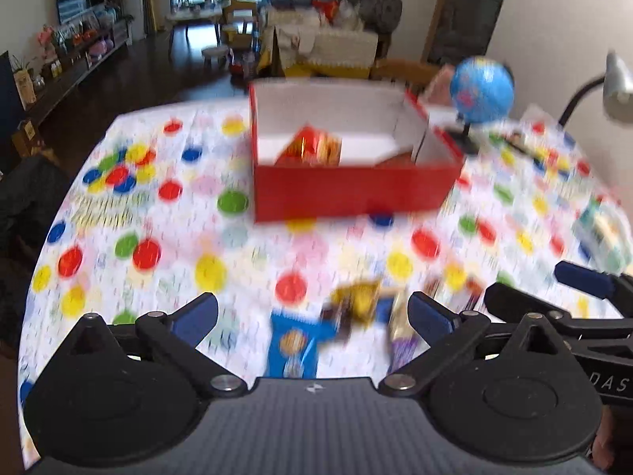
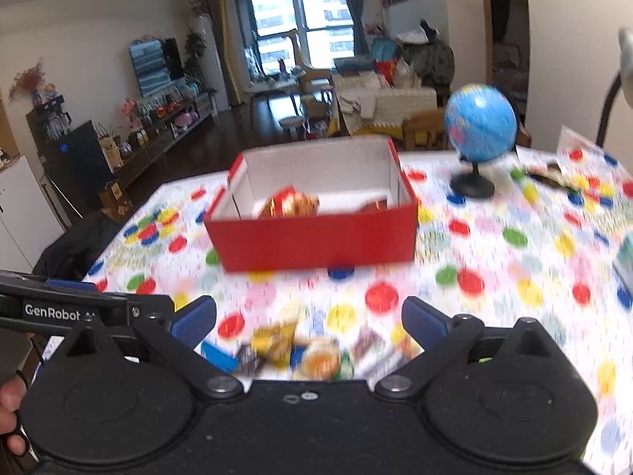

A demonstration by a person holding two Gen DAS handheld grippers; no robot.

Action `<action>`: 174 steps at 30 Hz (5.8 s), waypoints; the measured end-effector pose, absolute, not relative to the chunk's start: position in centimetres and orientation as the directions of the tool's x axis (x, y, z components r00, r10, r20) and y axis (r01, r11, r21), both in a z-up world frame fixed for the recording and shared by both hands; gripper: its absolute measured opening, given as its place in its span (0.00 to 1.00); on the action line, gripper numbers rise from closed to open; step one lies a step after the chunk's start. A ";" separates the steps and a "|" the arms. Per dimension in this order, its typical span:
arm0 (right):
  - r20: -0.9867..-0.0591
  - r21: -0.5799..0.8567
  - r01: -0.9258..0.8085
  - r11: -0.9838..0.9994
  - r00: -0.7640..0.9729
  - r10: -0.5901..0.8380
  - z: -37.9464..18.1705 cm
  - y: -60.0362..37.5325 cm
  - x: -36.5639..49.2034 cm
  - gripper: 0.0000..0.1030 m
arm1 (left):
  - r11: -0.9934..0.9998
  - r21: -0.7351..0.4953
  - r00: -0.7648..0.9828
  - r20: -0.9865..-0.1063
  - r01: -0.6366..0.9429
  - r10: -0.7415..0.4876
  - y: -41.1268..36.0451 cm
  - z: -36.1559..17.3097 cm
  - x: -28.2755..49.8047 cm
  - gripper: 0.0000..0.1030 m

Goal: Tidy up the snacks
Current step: 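Withdraw both tools from the red box back toward the snack pile, then grasp the black packet with left gripper while right gripper grasps green cracker packet, then carry both packets into the red box and open both grippers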

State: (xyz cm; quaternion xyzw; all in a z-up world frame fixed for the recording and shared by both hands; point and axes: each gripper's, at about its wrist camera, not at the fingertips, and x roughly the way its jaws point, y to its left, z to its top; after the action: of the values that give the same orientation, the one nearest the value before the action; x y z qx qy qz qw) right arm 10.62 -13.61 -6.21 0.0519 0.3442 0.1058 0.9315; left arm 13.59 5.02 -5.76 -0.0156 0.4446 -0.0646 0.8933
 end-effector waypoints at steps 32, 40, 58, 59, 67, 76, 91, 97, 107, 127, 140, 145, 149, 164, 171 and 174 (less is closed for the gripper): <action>-0.839 0.095 0.056 0.994 0.542 0.049 -18.0 -11.5 9.7 0.77 | 0.993 -0.017 0.375 -0.925 0.120 -0.061 3.5 -17.3 10.8 1.00; -0.862 0.062 0.062 0.996 0.506 0.022 -19.0 -10.8 9.9 0.66 | 0.993 -0.021 0.331 -0.942 0.119 -0.060 3.6 -18.6 11.1 0.99; -0.855 0.084 0.097 0.992 0.518 0.022 -17.9 -11.9 8.4 0.42 | 0.996 -0.020 0.333 -0.941 0.090 -0.049 4.2 -18.1 10.8 0.50; -0.855 0.094 0.102 0.990 0.518 0.028 -17.7 -12.0 8.2 0.42 | 0.996 -0.028 0.331 -0.942 0.085 -0.055 4.4 -18.0 10.8 0.50; -0.833 0.138 0.186 0.973 0.554 0.012 -15.7 -14.2 5.7 0.42 | 0.992 -0.071 0.362 -0.926 0.106 -0.105 4.1 -15.9 10.0 0.49; -0.759 0.109 0.205 0.973 0.649 -0.052 -12.9 -14.8 4.6 0.42 | 0.986 -0.044 0.480 -0.870 0.159 -0.116 2.9 -12.3 9.2 0.49; -0.623 0.098 0.100 0.990 0.782 -0.017 -7.3 -13.7 7.4 0.42 | 0.996 -0.009 0.654 -0.753 0.091 -0.067 4.2 -5.7 12.4 0.49; -0.594 0.101 0.048 0.994 0.804 0.022 -5.0 -13.4 10.2 0.42 | 0.997 -0.019 0.694 -0.717 0.073 -0.065 4.6 -3.3 14.6 0.49; -0.580 0.106 -0.041 0.994 0.809 0.095 -3.2 -13.6 16.9 0.42 | 0.999 -0.011 0.710 -0.703 0.041 -0.037 4.0 -1.4 20.5 0.49; -0.642 0.093 -0.195 0.976 0.737 0.208 -5.5 -13.9 30.7 0.42 | 0.999 0.029 0.664 -0.747 -0.016 0.032 1.6 -4.7 34.4 0.50; -0.746 0.068 -0.293 0.954 0.620 0.243 -10.0 -12.1 36.0 0.42 | 0.997 0.083 0.581 -0.811 -0.007 0.071 0.9 -10.4 39.9 0.50; -0.780 0.071 -0.286 0.956 0.581 0.232 -11.7 -11.9 36.5 0.42 | 0.995 0.097 0.552 -0.830 0.001 0.080 0.6 -12.0 40.4 0.50; -0.796 0.079 -0.278 0.957 0.560 0.229 -12.4 -12.0 36.5 0.43 | 0.994 0.109 0.534 -0.841 0.011 0.086 0.2 -12.6 40.6 0.50; -0.782 0.102 -0.250 0.963 0.578 0.232 -11.6 -12.9 35.8 0.53 | 0.996 0.091 0.530 -0.846 0.024 0.065 -0.1 -11.4 39.2 0.61; -0.748 0.108 -0.236 0.966 0.620 0.235 -9.2 -13.9 33.6 0.62 | 0.998 0.063 0.558 -0.829 0.022 0.040 0.2 -9.1 37.2 0.65; -0.733 0.113 -0.228 0.967 0.637 0.236 -8.2 -14.1 32.5 0.65 | 0.998 0.055 0.575 -0.817 0.024 0.031 0.2 -8.0 36.0 0.65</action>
State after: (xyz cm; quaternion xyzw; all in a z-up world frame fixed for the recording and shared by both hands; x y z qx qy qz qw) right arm 32.46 -14.13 -8.25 0.0050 0.4061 0.1284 0.9048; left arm 36.02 0.21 -7.99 0.0300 0.4607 0.0021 0.8870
